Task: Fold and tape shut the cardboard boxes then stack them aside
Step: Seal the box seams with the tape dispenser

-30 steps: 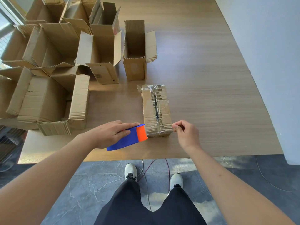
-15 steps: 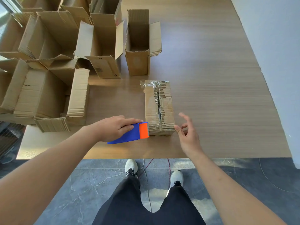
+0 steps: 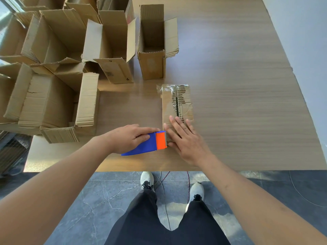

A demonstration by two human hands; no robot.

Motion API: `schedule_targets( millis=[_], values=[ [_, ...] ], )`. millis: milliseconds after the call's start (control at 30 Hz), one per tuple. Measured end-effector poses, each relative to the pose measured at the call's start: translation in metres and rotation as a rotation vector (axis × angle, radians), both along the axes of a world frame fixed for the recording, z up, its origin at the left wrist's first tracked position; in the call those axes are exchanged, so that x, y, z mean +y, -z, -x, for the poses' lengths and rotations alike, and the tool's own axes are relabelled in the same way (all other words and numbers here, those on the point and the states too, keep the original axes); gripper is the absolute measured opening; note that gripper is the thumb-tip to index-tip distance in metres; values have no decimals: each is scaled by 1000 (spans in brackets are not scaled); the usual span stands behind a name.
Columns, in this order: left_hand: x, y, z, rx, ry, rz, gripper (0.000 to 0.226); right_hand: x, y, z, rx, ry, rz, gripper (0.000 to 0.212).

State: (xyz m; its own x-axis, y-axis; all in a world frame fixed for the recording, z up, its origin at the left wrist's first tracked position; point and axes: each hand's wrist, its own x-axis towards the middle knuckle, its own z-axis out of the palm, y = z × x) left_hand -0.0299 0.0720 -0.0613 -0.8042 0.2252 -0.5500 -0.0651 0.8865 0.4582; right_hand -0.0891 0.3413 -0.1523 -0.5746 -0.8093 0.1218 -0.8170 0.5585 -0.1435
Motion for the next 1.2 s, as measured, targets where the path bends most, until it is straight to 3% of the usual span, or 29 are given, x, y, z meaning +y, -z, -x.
schedule_targets(
  millis=[133,267,600,933,1200],
  values=[
    [-7,4,-11,-52,-48,-123,45,2,19,2,129,10,32,57],
    [-26,3,-32,-67,-77,-181,46,2,16,4,119,-10,16,57],
    [-6,8,-16,-103,-78,162,44,-1,1,1,-17,8,-105,61],
    [4,13,11,-136,-89,377,39,-9,-14,-5,-179,113,-51,64],
    [-3,27,-11,141,-272,399,54,-45,-11,-20,-129,351,149,45]
  ],
)
